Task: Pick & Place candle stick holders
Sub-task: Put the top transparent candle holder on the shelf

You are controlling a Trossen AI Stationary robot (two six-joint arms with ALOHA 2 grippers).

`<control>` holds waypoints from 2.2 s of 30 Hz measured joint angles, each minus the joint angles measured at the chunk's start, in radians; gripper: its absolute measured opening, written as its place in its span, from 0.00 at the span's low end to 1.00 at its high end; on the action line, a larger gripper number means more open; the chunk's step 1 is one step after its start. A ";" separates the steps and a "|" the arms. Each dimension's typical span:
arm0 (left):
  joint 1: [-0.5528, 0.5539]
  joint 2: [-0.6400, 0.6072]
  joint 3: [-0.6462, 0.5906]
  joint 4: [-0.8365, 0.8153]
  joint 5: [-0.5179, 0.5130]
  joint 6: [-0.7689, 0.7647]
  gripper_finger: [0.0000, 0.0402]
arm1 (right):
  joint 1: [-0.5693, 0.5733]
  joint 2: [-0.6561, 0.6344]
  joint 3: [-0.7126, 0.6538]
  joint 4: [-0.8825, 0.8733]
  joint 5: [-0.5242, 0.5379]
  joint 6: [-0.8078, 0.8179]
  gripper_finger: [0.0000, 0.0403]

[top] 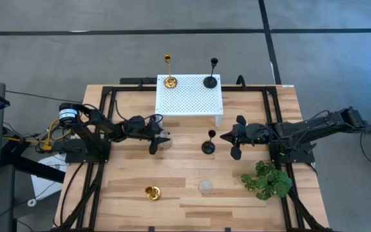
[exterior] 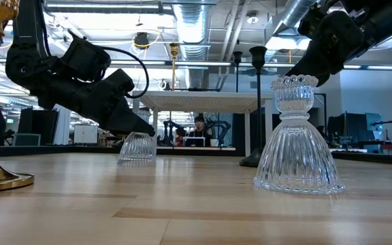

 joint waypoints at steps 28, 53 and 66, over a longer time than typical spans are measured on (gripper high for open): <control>-0.044 -0.051 -0.003 -0.030 -0.047 -0.038 0.33 | 0.000 0.000 0.000 -0.054 0.000 0.001 0.00; -0.337 -0.542 -0.003 -0.407 -0.372 -0.086 0.31 | -0.001 0.000 0.000 -0.056 0.000 0.001 0.00; -0.361 -0.569 0.137 -0.571 -0.375 -0.125 0.32 | -0.001 0.000 0.000 -0.057 0.001 0.000 0.00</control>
